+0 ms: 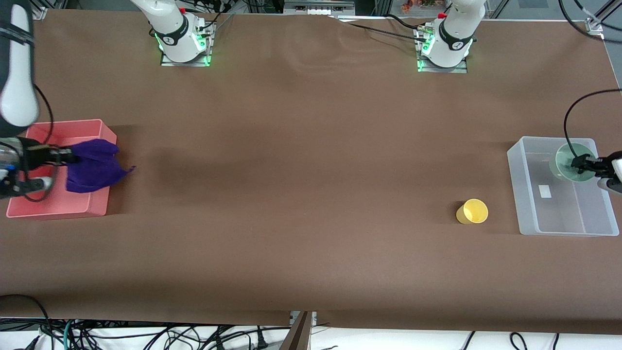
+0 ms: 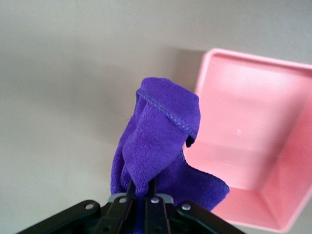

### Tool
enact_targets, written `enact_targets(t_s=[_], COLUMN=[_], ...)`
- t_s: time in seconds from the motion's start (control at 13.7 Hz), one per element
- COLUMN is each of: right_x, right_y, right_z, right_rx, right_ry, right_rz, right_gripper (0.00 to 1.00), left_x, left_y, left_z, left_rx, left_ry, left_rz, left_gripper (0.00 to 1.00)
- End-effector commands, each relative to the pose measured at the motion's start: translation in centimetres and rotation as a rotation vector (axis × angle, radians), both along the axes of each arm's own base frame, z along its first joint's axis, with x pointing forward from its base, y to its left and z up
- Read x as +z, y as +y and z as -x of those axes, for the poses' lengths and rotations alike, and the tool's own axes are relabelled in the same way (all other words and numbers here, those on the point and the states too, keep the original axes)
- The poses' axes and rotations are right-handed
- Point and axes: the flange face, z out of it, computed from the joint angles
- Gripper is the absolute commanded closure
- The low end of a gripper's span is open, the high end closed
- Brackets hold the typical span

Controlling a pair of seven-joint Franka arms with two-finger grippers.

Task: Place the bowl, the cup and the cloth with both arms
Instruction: 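Lower the bowl into the clear bin while the right gripper drops the cloth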

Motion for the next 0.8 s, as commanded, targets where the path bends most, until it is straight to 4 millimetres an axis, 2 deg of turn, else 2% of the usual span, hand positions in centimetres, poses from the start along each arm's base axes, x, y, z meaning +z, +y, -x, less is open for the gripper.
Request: enact_targets(t_s=[0.0,0.15,0.29,0.36,0.44,0.51,0.66,0.73], right_x=[2.0,2.3,2.4,2.5,2.5,2.4,1.7,1.6], right_y=[-3.1,-6.1,-8.6,-9.9,-10.7,-11.5,-12.3,-13.2], right_z=[0.6,1.5,2.4,2.9,3.2,3.4,3.6,3.9], right_rx=[0.045,0.079,0.097,0.082,0.081,0.087,0.081,0.077], right_ry=[0.003,0.01,0.012,0.016,0.02,0.027,0.04,0.045], right_rz=[-0.006,0.008,0.016,0.022,0.033,0.043,0.052,0.071], right_gripper=[1.0,1.0,1.0,1.0,1.0,1.0,1.0,1.0], left_x=[-4.5,-7.2,-7.7,-7.6,-7.4,-7.2,-6.2,-4.2], left_y=[0.6,0.7,0.5,0.6,0.6,0.6,0.8,0.7], left_z=[-2.5,-3.2,-3.3,-3.3,-3.4,-3.4,-3.4,-3.5], left_rx=[-0.04,-0.053,-0.046,-0.047,-0.05,-0.057,-0.064,-0.065], left_ry=[-0.071,-0.122,-0.123,-0.126,-0.128,-0.131,-0.129,-0.138], left_rz=[-0.023,-0.044,-0.044,-0.045,-0.047,-0.047,-0.057,-0.07], left_gripper=[1.0,1.0,1.0,0.77,0.25,0.0,0.0,0.0])
